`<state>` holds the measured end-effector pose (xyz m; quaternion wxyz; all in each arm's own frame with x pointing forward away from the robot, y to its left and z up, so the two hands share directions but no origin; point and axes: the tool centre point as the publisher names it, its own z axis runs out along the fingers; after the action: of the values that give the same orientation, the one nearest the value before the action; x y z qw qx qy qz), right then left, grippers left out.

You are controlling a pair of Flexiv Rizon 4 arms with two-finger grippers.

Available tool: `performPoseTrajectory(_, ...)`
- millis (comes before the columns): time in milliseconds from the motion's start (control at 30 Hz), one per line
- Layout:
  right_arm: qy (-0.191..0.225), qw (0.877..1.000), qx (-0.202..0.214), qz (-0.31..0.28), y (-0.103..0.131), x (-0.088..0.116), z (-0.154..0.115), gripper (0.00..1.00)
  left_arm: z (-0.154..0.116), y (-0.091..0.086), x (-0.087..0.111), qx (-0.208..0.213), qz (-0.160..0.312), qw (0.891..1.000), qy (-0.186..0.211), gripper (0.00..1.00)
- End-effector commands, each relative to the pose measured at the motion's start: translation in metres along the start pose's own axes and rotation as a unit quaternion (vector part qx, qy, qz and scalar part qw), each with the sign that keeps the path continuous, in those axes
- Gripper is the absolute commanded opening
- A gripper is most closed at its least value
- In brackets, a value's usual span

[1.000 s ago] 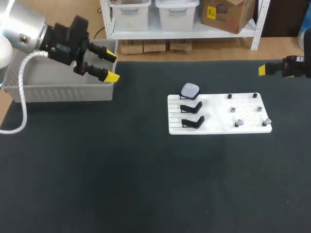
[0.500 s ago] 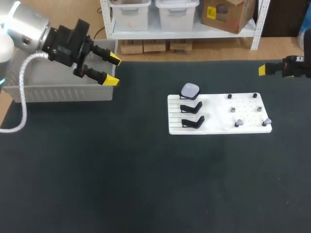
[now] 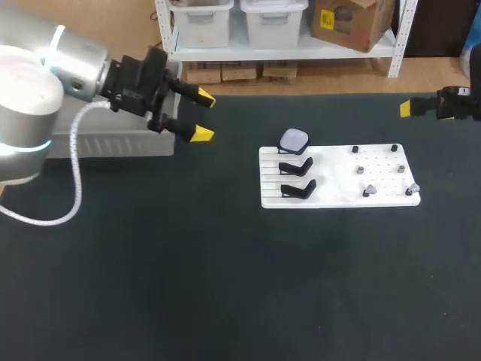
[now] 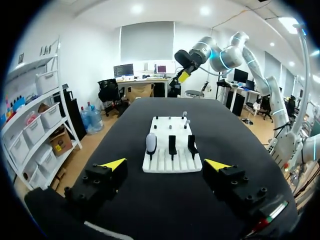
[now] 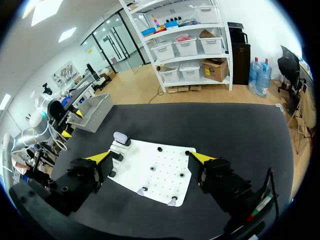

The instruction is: Pick up each earbud case from the left stands, insert the matching earbuds, close the lid, and place the case in the box.

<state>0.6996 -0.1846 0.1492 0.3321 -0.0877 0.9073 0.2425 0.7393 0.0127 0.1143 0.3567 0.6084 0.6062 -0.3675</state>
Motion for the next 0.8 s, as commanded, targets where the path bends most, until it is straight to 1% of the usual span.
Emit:
performPoseTrajectory(33,0.000,1.000,0.001,0.000,0.000,0.000,0.000,1.00,0.019,0.015,0.003,0.034,0.015,0.999,-0.023,1.00)
performPoseTrajectory(233,0.000,1.000,0.001,0.000,0.000,0.000,0.000,1.00,0.041,0.017,0.006,0.043,0.017,0.998,-0.039,1.00)
performPoseTrajectory(300,0.000,1.000,0.001,0.000,0.000,0.000,0.000,1.00,0.046,0.017,0.006,0.038,0.014,0.999,-0.030,1.00)
performPoseTrajectory(333,0.000,1.000,0.001,0.000,0.000,0.000,0.000,1.00,0.049,0.018,0.007,0.035,0.009,0.999,-0.036,1.00)
performPoseTrajectory(367,0.000,1.000,0.001,0.000,0.000,0.000,0.000,1.00,0.051,0.019,0.007,0.034,0.007,0.999,-0.036,0.98)
performPoseTrajectory(400,0.000,1.000,0.001,0.000,0.000,0.000,0.000,1.00,0.053,0.020,0.008,0.033,0.005,0.999,-0.031,0.91)
performPoseTrajectory(433,0.000,1.000,0.001,0.000,0.000,0.000,0.000,1.00,0.056,0.021,0.008,0.033,0.004,0.999,-0.030,0.87)
performPoseTrajectory(467,0.000,1.000,0.001,0.000,0.000,0.000,0.000,1.00,0.059,0.021,0.008,0.032,0.001,0.999,-0.030,0.88)
performPoseTrajectory(500,0.000,1.000,0.001,0.000,0.000,0.000,0.000,1.00,0.061,0.022,0.008,0.034,0.001,0.999,-0.028,0.94)
performPoseTrajectory(533,0.000,1.000,0.001,0.000,0.000,0.000,0.000,1.00,0.063,0.022,0.008,0.035,0.001,0.999,-0.025,0.97)
performPoseTrajectory(733,0.000,1.000,0.001,0.000,0.000,0.000,0.000,1.00,0.076,0.028,0.015,0.046,-0.008,0.999,-0.018,1.00)
performPoseTrajectory(800,0.000,1.000,0.001,0.000,0.000,0.000,0.000,1.00,0.081,0.030,0.018,0.049,-0.014,0.999,-0.013,0.98)
